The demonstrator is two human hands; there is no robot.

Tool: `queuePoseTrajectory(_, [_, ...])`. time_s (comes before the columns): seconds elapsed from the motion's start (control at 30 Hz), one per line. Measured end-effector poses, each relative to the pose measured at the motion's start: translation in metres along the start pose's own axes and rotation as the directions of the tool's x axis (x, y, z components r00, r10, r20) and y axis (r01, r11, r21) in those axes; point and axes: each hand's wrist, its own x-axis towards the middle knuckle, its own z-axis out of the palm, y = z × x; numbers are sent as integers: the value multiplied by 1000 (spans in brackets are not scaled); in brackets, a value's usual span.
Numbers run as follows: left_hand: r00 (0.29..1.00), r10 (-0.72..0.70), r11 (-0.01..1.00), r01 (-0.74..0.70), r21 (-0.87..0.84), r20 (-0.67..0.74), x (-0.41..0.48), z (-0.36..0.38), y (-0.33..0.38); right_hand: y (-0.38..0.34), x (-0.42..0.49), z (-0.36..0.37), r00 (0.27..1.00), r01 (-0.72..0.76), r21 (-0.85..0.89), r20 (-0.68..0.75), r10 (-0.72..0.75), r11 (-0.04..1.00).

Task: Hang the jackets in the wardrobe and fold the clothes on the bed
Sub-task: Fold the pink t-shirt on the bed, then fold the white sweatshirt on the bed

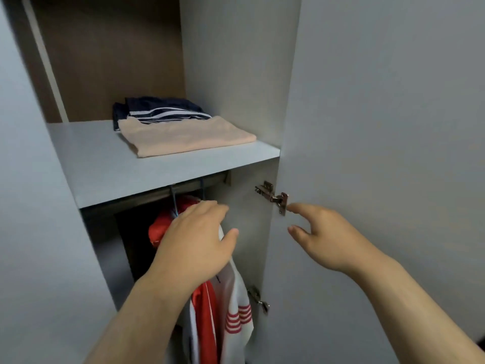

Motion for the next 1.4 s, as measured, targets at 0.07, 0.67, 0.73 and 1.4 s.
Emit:
queuePoseTrajectory(0.07, [987,5,997,-18,79,159,-7,8,5,7,-21,-3,996,-61,-25,61,62,998])
queuePoseTrajectory(0.67, [878,329,936,-256,-241,347,-123,32,227,103,-311,-104,948,-315,28,-48,316,949])
queuePoseTrajectory(0.73, [846,387,911,-292,-290,366,-141,41,263,120,-360,-113,909,-409,17,-77,409,912])
queuePoseTrajectory(1.4, [145,919,344,-749,-567,367,-264,121,611,163,-695,-211,222,-968,22,-392,893,250])
